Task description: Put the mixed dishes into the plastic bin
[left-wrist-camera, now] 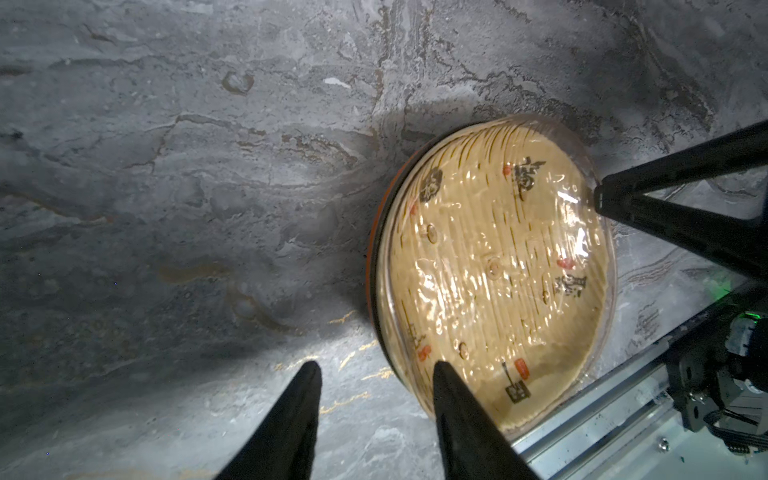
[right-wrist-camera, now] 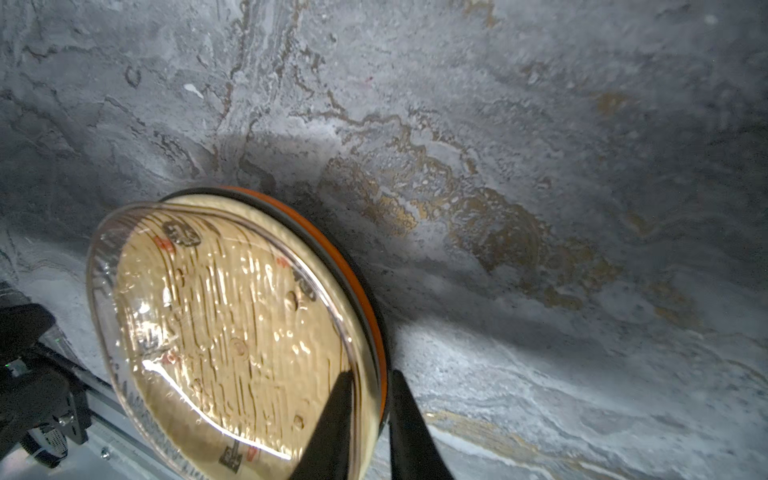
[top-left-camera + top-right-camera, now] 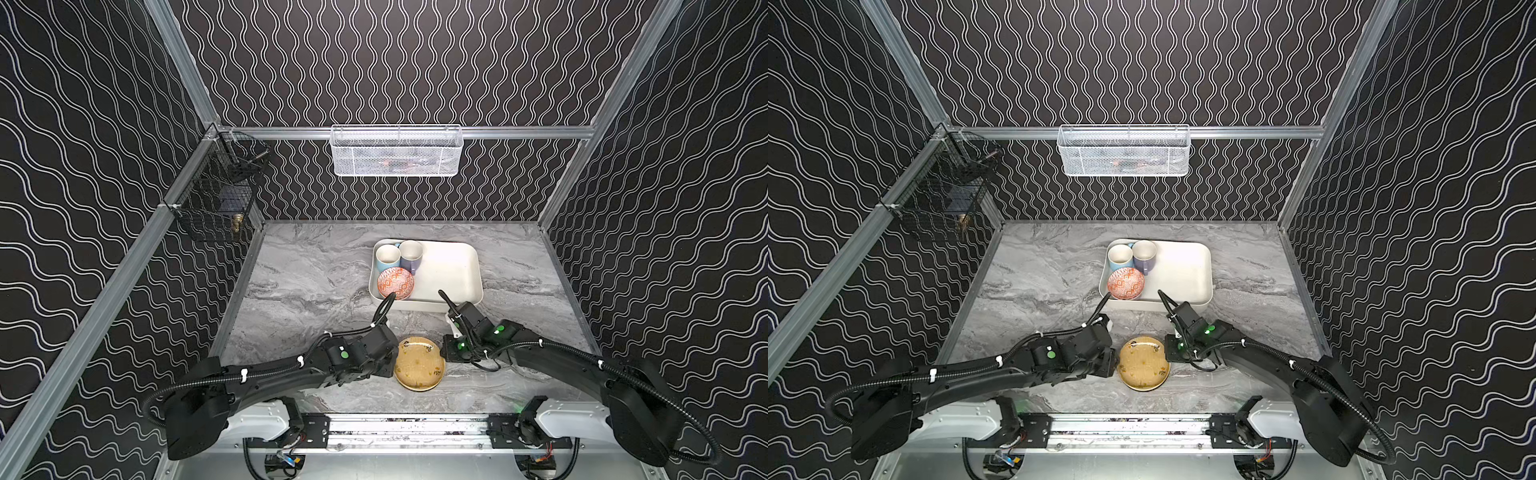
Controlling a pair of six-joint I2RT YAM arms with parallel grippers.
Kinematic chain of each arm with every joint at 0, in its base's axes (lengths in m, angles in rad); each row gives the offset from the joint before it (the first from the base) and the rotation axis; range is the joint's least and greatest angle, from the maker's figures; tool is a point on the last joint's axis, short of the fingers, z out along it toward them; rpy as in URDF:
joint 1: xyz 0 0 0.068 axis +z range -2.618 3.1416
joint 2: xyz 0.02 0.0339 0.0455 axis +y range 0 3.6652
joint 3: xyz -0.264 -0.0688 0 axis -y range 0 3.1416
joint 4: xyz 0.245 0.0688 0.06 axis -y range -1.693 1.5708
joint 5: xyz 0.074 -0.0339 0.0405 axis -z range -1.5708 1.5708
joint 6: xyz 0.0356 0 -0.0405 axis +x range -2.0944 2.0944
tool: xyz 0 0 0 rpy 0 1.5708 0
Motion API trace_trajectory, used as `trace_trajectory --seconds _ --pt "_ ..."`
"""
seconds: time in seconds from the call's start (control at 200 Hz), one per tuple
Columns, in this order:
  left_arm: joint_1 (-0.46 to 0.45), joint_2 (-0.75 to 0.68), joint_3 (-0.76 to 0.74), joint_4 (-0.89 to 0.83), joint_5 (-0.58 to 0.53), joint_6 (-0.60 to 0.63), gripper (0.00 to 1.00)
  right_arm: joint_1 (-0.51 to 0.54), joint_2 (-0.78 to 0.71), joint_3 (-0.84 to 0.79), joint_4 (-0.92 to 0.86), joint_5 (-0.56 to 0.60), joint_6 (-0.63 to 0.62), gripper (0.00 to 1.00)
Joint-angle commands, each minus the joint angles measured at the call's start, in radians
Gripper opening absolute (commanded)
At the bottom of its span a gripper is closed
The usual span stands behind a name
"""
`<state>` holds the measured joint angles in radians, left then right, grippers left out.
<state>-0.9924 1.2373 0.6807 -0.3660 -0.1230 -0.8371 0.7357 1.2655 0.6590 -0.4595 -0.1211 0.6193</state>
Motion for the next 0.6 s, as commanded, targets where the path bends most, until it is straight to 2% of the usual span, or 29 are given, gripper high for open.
trace_trajectory --seconds 0.0,0.195,0.596 --pt "-0.009 0.014 0.021 0.018 -0.030 -0.011 0.41 0.000 -0.009 -0.002 -0.001 0.026 0.003 0.19" --pt "-0.018 0.054 0.028 0.038 -0.029 -0.009 0.23 0.001 -0.023 -0.013 -0.005 0.031 0.006 0.18" --pt "-0.032 0.125 0.046 0.077 -0.017 0.001 0.15 -0.002 -0.050 -0.031 -0.018 0.052 0.017 0.21"
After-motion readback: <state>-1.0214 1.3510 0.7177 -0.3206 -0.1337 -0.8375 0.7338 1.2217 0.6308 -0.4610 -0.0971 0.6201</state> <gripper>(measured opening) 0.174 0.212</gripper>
